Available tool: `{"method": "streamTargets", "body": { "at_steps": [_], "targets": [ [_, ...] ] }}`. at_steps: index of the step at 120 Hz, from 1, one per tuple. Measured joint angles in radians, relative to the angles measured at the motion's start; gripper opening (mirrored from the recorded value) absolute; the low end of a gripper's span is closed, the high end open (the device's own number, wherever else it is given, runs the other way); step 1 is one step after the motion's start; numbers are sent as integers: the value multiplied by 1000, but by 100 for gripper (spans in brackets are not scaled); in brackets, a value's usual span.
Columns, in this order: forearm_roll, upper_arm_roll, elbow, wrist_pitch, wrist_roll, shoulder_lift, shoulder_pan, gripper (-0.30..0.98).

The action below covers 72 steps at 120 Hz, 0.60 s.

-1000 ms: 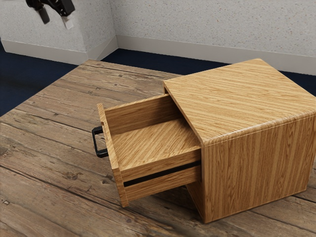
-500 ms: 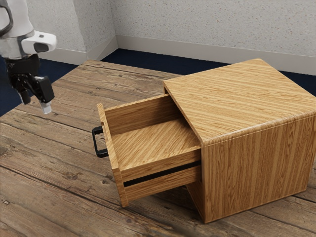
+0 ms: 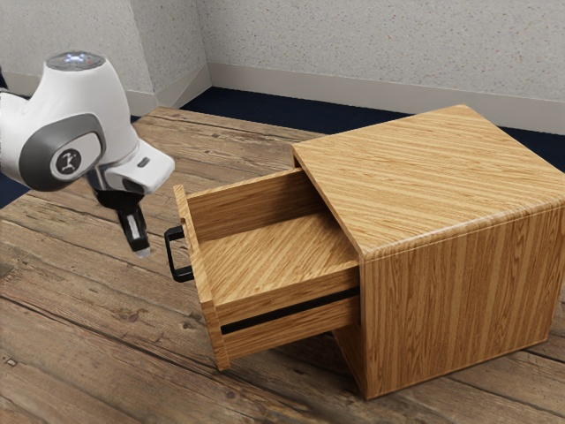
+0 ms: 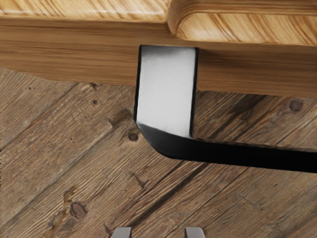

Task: Push the drawer handle with one arm to close the drawer

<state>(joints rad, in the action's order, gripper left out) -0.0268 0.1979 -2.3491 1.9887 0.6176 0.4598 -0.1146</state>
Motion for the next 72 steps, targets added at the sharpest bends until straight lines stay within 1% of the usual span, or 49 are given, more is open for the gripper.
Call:
{"method": "streamTargets", "body": {
  "at_steps": [12, 26, 46, 72],
  "targets": [
    [8, 13, -25, 58, 59, 1, 6, -2],
    [28, 34, -43, 111, 118, 4, 8, -6],
    [80, 64, -59, 155, 186, 9, 0, -8],
    [142, 109, -61, 177, 253, 9, -3, -9]
  ]
}}
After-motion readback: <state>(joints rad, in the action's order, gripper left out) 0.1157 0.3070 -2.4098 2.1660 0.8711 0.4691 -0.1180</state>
